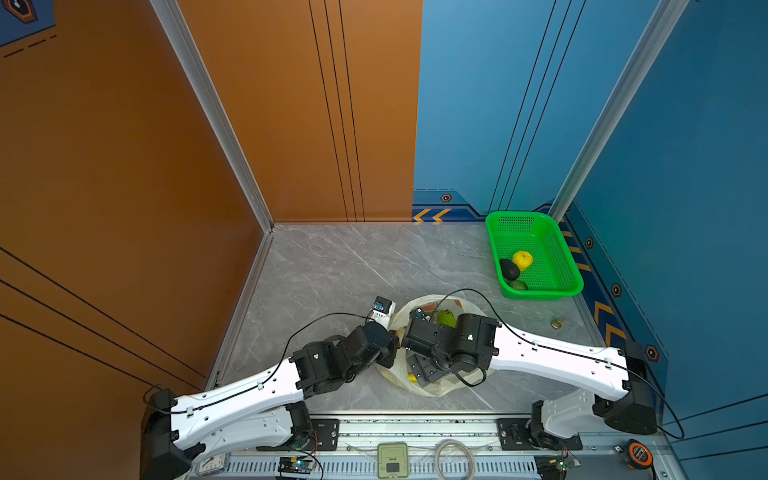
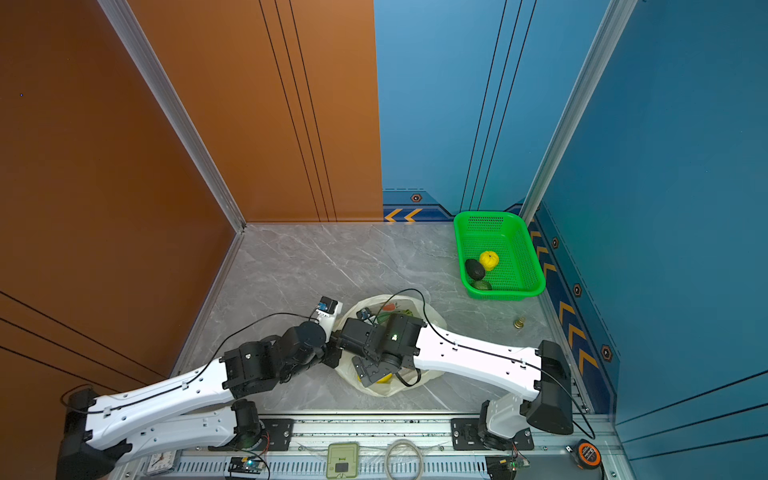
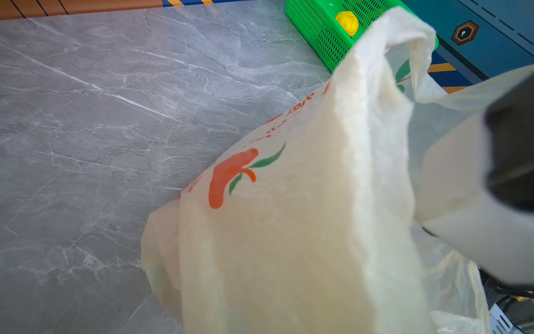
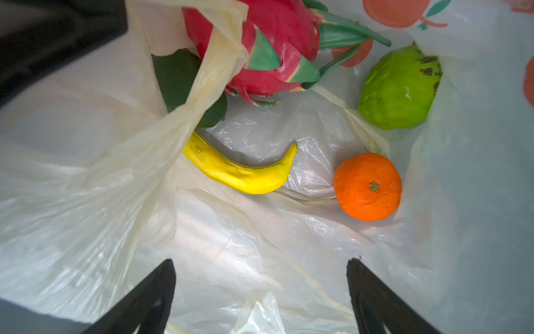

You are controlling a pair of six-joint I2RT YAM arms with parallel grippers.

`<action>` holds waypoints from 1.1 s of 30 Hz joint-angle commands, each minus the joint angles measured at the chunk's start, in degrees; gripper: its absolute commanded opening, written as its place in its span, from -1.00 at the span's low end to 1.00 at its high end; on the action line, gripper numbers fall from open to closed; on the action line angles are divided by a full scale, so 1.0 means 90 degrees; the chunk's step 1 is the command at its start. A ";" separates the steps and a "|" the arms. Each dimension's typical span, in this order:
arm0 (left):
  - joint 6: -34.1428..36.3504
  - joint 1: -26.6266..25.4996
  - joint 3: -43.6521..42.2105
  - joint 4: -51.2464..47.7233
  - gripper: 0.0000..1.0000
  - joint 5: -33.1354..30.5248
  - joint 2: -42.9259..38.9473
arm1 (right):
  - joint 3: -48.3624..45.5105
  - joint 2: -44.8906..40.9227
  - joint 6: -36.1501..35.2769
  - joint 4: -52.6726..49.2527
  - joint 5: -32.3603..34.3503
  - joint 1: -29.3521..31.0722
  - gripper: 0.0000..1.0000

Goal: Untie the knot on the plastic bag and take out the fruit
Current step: 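Lower the right gripper into the bag toward the orange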

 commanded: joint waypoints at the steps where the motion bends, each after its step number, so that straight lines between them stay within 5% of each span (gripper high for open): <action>1: 0.0143 0.0066 0.0264 -0.0025 -1.00 -0.0035 -0.0085 | 0.0178 0.0172 -0.0154 -0.0274 -0.0120 0.0058 0.84; 21: -0.0091 -0.0251 -0.0105 0.0348 -1.00 0.0148 -0.0159 | -0.1130 0.0365 0.0919 0.1119 -0.0387 -0.1041 0.83; 33: -0.0178 -0.0363 -0.0287 0.0512 -1.00 0.0183 -0.0212 | -0.1685 0.0592 0.1826 0.1122 0.0747 -0.1428 0.89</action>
